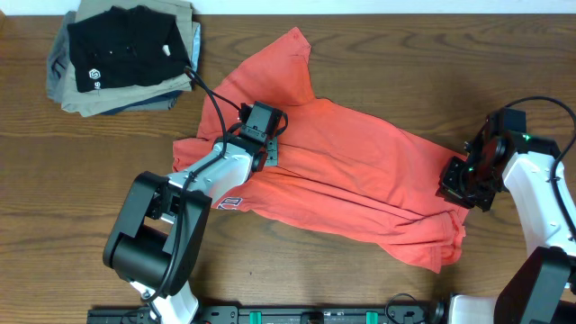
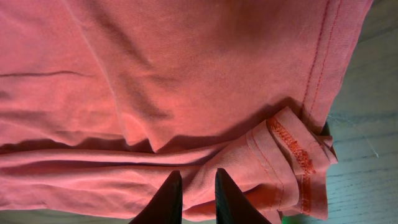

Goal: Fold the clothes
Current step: 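Move the left gripper up-right onto the shirt center and pinch fabric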

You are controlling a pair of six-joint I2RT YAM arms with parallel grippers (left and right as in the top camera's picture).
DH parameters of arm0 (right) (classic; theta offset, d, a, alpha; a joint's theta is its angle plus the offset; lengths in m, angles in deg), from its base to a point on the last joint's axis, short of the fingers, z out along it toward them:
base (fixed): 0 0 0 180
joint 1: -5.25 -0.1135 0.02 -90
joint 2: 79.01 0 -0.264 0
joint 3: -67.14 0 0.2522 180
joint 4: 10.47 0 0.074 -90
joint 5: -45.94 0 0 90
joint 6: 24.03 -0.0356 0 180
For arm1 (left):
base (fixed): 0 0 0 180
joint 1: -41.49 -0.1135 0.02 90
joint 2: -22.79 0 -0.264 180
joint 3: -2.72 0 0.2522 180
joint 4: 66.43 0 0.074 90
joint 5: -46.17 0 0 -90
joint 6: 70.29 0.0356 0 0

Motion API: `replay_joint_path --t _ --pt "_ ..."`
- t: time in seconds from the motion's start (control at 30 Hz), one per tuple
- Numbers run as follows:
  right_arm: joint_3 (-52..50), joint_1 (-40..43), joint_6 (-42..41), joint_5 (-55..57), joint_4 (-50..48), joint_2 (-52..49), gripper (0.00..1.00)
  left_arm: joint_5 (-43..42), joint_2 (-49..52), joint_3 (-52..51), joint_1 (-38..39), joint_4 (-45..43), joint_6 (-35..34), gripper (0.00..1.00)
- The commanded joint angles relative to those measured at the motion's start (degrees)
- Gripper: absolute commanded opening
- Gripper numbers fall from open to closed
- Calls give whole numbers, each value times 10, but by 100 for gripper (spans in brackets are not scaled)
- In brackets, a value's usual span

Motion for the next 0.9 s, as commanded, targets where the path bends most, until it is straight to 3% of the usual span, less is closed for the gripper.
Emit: replay_joint_path --t 0.0,0.23,0.47,0.53,0.87 --pt "5 -9 11 2 0 -2 18 7 2 10 0 0 3 42" --pt "5 -9 11 2 -3 -2 18 7 -24 11 0 4 3 36" --pt "5 -9 11 2 -5 -2 18 7 -43 11 0 9 3 19" --pt "5 -9 11 2 -5 -2 18 7 -43 11 0 14 3 6" --pt "5 -9 11 2 -5 -2 18 7 -52 11 22 34 3 6"
